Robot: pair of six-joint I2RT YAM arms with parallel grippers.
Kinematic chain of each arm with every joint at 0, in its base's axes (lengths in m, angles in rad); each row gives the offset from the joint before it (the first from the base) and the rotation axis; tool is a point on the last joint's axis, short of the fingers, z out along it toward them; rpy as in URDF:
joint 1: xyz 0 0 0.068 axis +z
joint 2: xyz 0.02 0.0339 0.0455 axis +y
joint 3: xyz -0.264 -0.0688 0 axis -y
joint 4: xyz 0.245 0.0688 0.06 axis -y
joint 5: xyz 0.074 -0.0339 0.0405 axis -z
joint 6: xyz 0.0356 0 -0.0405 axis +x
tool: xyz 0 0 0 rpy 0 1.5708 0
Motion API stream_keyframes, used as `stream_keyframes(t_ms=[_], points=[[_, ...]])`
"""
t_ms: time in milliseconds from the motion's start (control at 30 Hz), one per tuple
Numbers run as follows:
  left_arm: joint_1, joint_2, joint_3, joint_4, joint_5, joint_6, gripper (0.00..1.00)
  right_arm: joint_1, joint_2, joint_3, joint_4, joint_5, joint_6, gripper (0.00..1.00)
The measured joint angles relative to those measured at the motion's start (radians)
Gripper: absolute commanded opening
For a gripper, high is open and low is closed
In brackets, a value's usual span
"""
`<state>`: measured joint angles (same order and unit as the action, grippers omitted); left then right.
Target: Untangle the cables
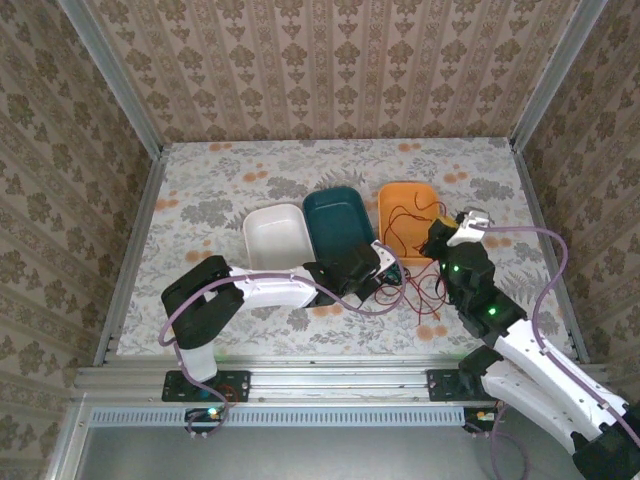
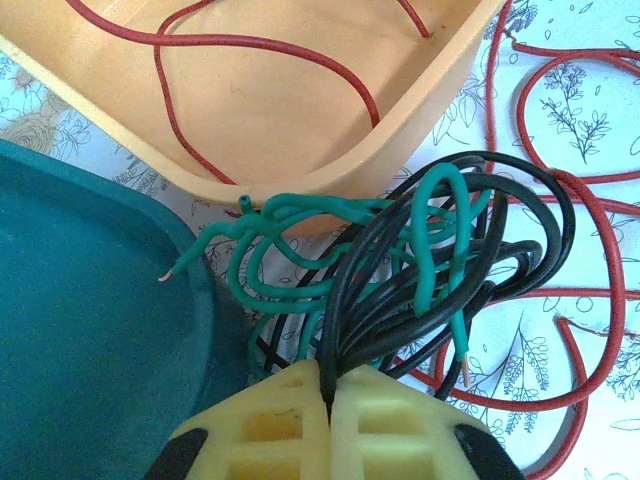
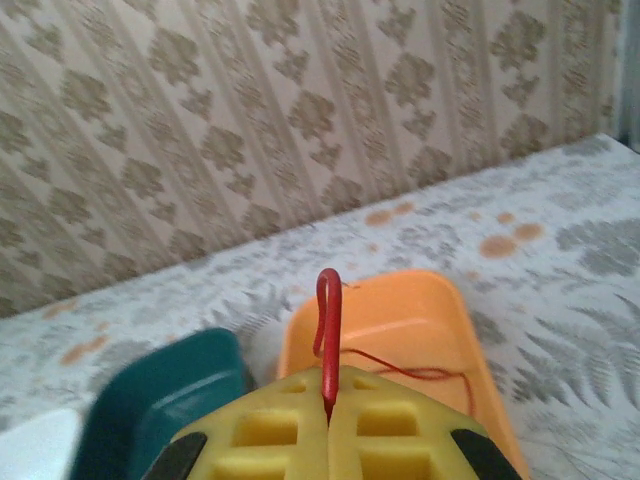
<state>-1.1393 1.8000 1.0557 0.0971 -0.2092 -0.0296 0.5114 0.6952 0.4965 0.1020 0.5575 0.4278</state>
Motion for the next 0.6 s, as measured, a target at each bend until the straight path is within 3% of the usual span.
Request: stream_keyframes(t_ms=[267, 600], points=[[0.000, 0.000, 0.001, -0.001, 0.000, 0.000, 0.00, 0.000, -0.069, 0.029, -0.053, 0.052, -0.026, 0.00], [0.006, 0.000, -0.003, 0.011, 0.000, -0.013, 0.00, 0.003, -0.016, 0.333, -0.116, 0.068, -0.093, 0.00]])
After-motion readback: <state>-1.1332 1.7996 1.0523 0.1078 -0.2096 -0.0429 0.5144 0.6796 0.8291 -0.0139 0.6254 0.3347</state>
